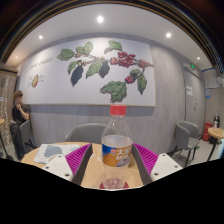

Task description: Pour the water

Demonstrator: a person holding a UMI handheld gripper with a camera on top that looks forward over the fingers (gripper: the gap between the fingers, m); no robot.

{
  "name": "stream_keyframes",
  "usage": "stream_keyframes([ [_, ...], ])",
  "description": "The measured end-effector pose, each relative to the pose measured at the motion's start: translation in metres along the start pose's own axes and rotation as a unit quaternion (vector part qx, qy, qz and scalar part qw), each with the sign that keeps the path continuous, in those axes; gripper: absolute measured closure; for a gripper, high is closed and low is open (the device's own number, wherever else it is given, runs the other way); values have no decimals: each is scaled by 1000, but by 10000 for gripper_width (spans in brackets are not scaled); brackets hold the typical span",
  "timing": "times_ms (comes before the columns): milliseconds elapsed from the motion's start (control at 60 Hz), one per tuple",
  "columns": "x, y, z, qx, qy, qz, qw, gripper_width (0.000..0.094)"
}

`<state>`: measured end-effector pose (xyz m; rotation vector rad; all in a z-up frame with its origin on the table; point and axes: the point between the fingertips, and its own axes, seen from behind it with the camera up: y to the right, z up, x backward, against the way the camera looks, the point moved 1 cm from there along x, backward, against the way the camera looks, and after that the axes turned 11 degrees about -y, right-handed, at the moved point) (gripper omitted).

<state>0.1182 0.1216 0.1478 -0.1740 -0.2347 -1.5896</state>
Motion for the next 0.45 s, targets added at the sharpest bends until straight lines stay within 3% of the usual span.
stream_keyframes([
  [450, 187, -78, -74, -37, -45, 55, 997, 85],
])
